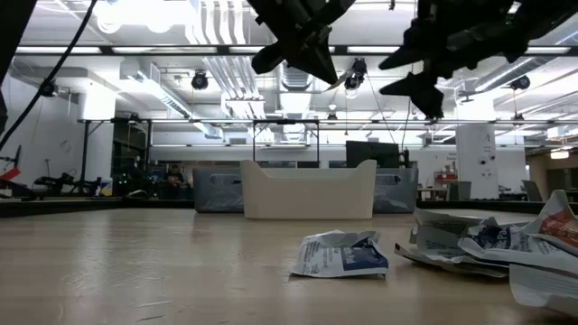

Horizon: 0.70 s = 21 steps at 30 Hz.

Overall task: Pick & Place First Aid Supplies
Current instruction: Put the white alcohol pad into the right black bin

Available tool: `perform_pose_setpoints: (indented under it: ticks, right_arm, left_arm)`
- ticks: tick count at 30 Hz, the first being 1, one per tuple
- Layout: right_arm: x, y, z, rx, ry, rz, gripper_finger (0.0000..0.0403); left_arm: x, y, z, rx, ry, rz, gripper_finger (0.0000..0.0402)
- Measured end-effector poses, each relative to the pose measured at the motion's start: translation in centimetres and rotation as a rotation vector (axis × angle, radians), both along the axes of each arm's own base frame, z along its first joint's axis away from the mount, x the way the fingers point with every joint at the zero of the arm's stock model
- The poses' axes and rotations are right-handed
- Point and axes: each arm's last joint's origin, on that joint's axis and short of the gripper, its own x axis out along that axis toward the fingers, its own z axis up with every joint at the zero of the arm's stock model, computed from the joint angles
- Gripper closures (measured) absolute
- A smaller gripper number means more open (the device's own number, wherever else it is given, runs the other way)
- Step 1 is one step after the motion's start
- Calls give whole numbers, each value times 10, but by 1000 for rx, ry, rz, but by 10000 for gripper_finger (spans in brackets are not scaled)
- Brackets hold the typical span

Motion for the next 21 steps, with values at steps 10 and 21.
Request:
perform_pose_setpoints:
  ticks: [10,21]
  right_arm:
    - [28,-11,-1,40,44,-27,197]
    - [48,-19,6,42,50,-27,197]
  left_arm:
    - [-1,9,0,35,21,-2,401]
    - [-1,11,-3,34,35,1,401]
